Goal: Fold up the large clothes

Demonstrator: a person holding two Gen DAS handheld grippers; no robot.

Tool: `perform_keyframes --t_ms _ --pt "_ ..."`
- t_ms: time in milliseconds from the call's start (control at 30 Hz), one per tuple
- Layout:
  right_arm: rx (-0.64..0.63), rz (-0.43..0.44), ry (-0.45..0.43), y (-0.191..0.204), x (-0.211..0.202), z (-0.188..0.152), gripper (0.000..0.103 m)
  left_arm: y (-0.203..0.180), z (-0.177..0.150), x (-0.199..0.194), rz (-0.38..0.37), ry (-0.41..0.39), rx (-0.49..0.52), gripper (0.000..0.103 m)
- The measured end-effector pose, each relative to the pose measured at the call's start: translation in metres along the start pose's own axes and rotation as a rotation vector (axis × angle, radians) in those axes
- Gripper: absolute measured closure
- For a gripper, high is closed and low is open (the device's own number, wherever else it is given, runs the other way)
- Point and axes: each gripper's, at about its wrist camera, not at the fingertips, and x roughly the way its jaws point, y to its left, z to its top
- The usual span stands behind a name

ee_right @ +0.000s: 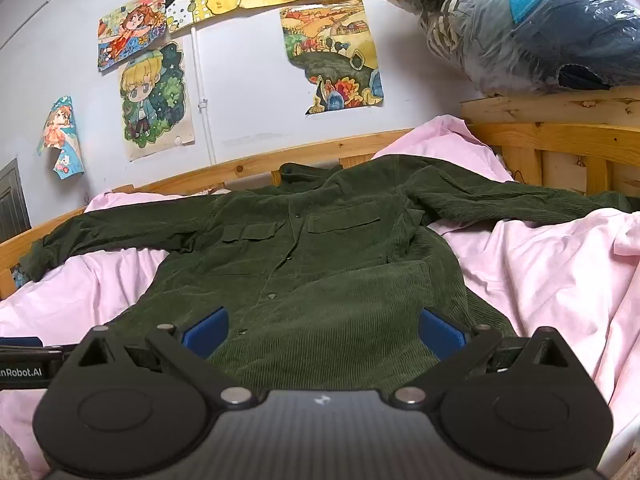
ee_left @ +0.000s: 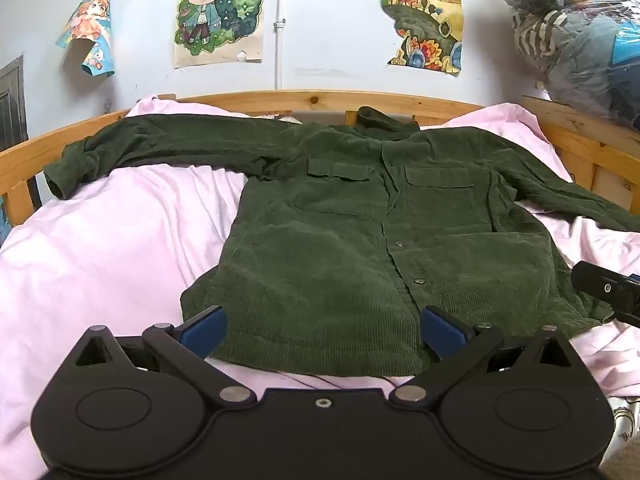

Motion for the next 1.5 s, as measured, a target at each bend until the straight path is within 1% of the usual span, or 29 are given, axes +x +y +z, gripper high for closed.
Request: perform_keyframes --t_ms 1500 --pt "0.003 0.001 0.007 -0.0003 0.0002 0.0003 0.000 -0.0021 -0.0007 -0.0012 -0.003 -0.001 -0.001 0.001"
